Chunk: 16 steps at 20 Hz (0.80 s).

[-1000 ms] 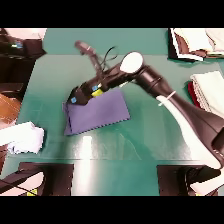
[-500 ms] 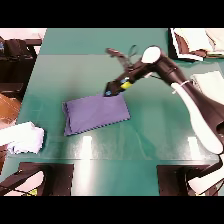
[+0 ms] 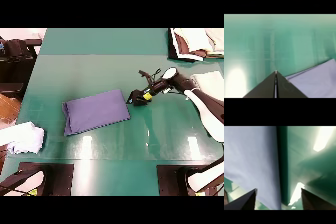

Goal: Fold the shirts.

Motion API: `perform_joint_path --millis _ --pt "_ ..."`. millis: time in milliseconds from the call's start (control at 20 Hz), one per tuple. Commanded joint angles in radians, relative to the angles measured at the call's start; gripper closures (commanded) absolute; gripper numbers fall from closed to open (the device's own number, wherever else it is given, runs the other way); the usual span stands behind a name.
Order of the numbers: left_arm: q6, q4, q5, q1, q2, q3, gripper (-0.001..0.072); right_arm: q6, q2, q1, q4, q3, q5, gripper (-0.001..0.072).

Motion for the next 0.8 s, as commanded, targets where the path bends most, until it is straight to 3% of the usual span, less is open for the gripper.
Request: perform_joint_path --millis 0,150,200,350,550,750 --pt "0.000 -0.012 0.005 0.001 -0.003 -0.001 0.0676 -0.003 -0.077 0.063 0.067 0.023 -0.040 0.0147" --pt "0.000 -0.014 0.005 0.001 -0.003 -0.001 0.0677 -0.003 -0.132 0.137 0.117 0.110 -0.101 0.0160" --pt "0.000 -0.024 0.005 0.001 -0.003 -0.001 0.0677 -0.003 -0.143 0.158 0.122 0.136 -0.128 0.0255" --pt "0.001 -0.021 0.003 -0.043 -0.003 -0.002 0.0678 -0.003 -0.147 0.193 0.111 0.180 -0.193 0.0669" --pt "0.000 -0.001 0.013 -0.167 -0.003 -0.001 0.0678 -0.001 -0.100 0.125 0.031 0.243 -0.161 0.0692" --pt "-0.001 -0.009 0.035 -0.257 -0.003 -0.001 0.0678 0.024 0.045 -0.099 -0.068 0.244 -0.130 0.0692"
